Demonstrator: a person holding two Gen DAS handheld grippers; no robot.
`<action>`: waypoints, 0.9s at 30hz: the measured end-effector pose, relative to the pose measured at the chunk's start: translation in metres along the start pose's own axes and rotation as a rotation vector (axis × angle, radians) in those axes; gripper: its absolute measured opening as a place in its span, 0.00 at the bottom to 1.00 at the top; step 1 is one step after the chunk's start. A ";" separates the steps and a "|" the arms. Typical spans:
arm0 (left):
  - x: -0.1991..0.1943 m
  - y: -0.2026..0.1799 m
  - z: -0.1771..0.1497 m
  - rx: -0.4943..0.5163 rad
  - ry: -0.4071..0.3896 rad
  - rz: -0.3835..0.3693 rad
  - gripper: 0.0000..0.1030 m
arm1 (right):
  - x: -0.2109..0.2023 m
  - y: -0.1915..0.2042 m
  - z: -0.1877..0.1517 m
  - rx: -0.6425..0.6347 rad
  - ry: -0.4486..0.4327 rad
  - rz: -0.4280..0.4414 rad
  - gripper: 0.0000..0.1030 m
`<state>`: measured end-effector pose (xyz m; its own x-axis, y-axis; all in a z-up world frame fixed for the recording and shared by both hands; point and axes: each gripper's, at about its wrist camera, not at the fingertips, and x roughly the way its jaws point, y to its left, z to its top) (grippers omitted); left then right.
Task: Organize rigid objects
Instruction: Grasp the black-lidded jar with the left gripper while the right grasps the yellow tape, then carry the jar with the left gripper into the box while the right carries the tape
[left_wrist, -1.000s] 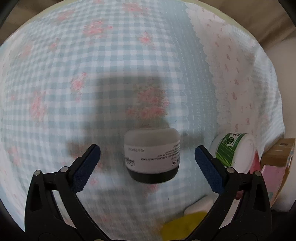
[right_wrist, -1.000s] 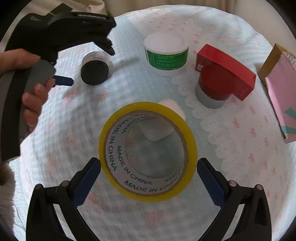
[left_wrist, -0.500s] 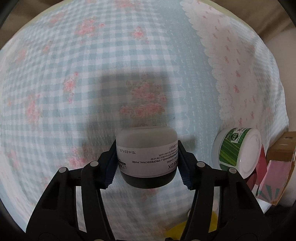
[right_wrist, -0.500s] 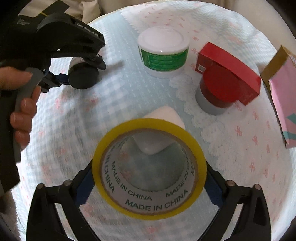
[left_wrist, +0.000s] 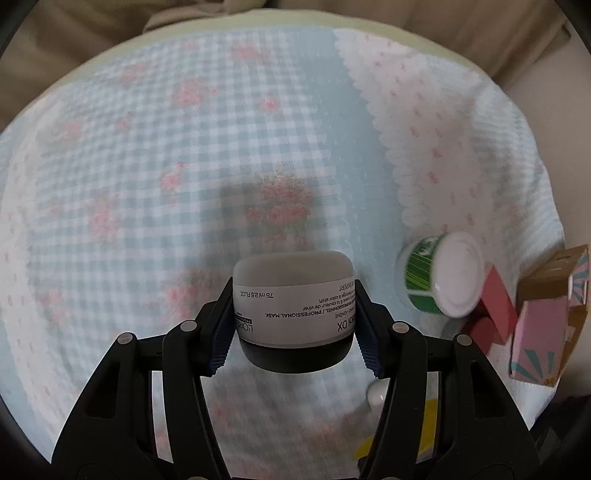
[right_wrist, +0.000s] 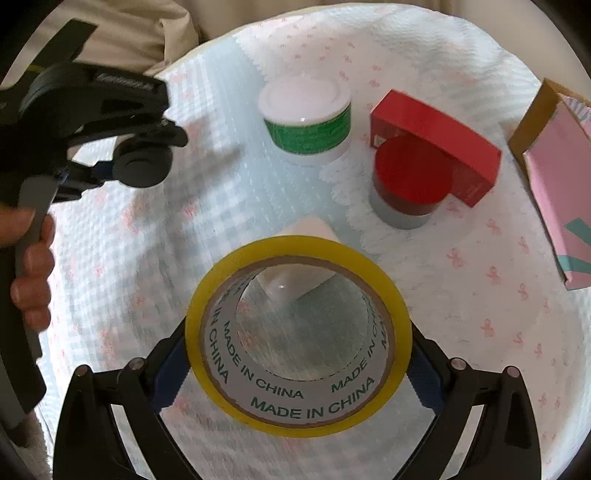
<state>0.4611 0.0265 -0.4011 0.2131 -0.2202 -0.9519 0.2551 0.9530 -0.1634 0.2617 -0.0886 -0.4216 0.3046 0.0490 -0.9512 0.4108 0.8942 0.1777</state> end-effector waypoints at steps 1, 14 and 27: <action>-0.009 -0.002 -0.005 0.002 -0.011 0.000 0.52 | -0.004 -0.002 0.000 -0.001 -0.006 0.004 0.96; -0.148 -0.029 -0.070 0.043 -0.100 -0.033 0.52 | -0.131 -0.018 -0.005 -0.062 -0.144 0.021 0.96; -0.254 -0.125 -0.121 0.139 -0.175 -0.182 0.52 | -0.312 -0.092 0.002 -0.041 -0.281 -0.055 0.96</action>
<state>0.2610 -0.0118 -0.1705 0.3086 -0.4294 -0.8487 0.4284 0.8594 -0.2791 0.1310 -0.1872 -0.1404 0.5117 -0.1201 -0.8508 0.4001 0.9096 0.1122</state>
